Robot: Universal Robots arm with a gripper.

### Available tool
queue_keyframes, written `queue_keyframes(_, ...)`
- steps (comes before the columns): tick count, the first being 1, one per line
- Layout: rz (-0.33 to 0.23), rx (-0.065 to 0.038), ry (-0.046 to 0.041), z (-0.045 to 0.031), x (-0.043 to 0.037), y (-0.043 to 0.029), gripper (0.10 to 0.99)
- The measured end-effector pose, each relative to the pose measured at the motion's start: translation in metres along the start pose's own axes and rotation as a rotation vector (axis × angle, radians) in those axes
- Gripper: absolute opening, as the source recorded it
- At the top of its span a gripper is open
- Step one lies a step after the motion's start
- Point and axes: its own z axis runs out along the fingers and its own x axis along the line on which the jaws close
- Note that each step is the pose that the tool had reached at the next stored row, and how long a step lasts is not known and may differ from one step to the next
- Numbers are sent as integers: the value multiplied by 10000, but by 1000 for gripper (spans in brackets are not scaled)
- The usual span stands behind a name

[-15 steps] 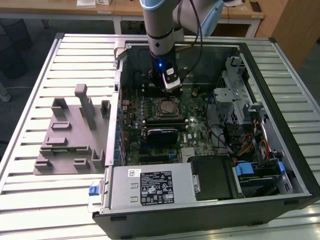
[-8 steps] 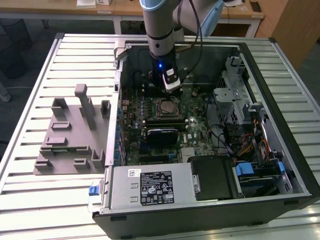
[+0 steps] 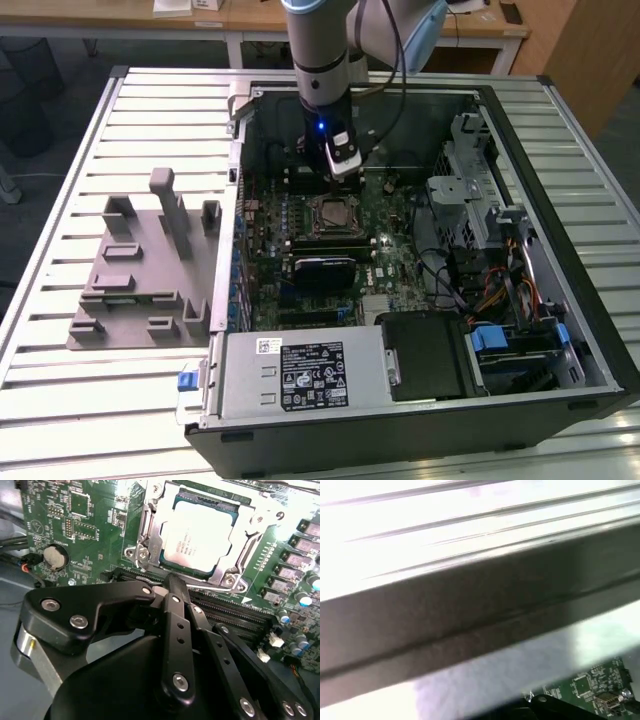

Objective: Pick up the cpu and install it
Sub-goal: 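Install the first cpu locking lever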

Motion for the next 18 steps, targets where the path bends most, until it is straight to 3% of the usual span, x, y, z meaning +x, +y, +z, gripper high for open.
queue_keyframes(2, 1, -2, 2, -28, -5, 4, 106)
queue_keyframes(18, -6, -6, -2, -12, 15, 57, 106)
